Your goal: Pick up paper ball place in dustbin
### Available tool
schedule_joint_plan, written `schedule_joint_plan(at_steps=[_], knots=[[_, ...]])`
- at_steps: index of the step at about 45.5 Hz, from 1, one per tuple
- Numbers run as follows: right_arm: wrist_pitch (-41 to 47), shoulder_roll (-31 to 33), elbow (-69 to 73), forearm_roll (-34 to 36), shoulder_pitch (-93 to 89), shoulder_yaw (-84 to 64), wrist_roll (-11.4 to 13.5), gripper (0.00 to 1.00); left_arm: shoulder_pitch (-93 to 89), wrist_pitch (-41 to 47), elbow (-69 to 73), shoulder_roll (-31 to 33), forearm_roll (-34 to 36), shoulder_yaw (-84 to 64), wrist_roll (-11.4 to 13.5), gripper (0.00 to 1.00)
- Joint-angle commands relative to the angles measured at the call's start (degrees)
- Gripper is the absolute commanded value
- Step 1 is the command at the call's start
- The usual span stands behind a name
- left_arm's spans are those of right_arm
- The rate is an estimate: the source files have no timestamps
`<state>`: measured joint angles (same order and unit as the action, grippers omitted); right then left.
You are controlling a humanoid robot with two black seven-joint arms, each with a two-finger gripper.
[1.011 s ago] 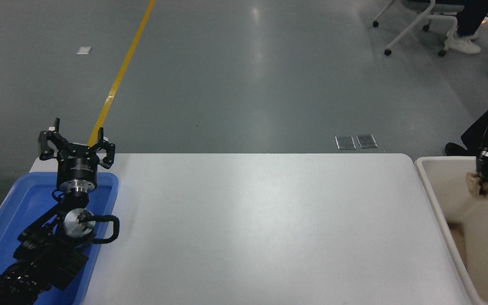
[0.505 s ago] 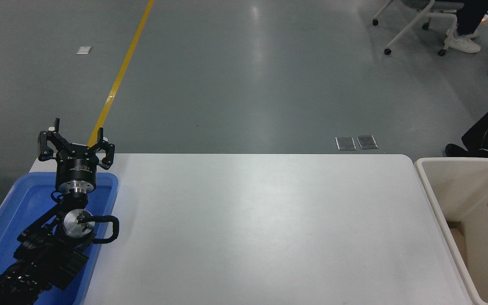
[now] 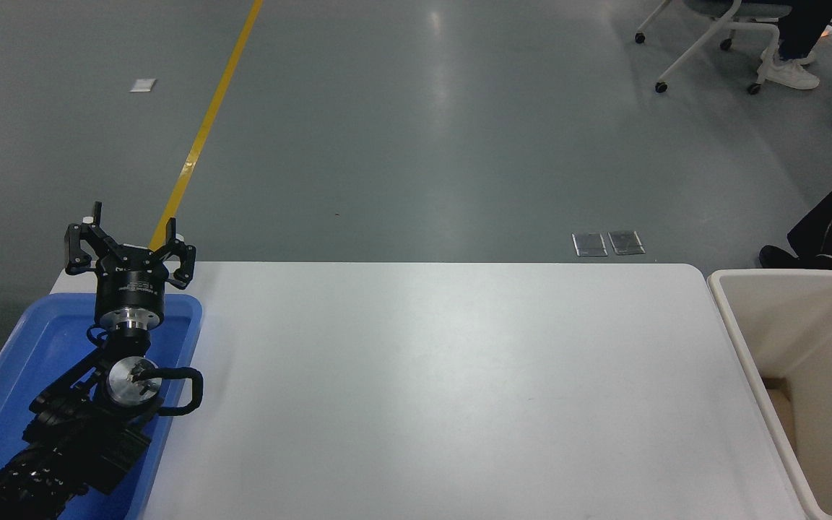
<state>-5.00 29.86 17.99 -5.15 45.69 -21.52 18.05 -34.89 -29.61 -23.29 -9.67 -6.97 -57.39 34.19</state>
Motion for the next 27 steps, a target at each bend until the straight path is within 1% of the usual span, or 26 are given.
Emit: schedule_joint_plan(at_steps=[1, 10, 15, 19, 27], knots=[[-0.4, -0.6, 0.4, 0.6, 0.0, 1.0, 0.1, 1.00, 0.0, 0.0, 0.0, 0.0, 0.0, 0.0, 0.0, 0.99], [-0.1, 0.5, 5.3, 0.6, 2.4, 1.0, 0.1, 1.00, 0.0, 0.0, 0.0, 0.0, 0.0, 0.0, 0.0, 0.99], [0.0, 4.5, 10.5, 0.5, 5.0, 0.1, 0.1, 1.00, 0.0, 0.0, 0.0, 0.0, 0.0, 0.0, 0.0, 0.99], [0.6, 6.5, 15.4, 0.4, 8.2, -0.6, 0.1, 1.00, 0.0, 0.0, 0.0, 0.0, 0.0, 0.0, 0.0, 0.99], [0.9, 11.1, 27.4, 0.4, 17.3, -6.9, 0.1, 1.00, 0.0, 0.0, 0.0, 0.0, 0.1, 0.0, 0.0, 0.99]])
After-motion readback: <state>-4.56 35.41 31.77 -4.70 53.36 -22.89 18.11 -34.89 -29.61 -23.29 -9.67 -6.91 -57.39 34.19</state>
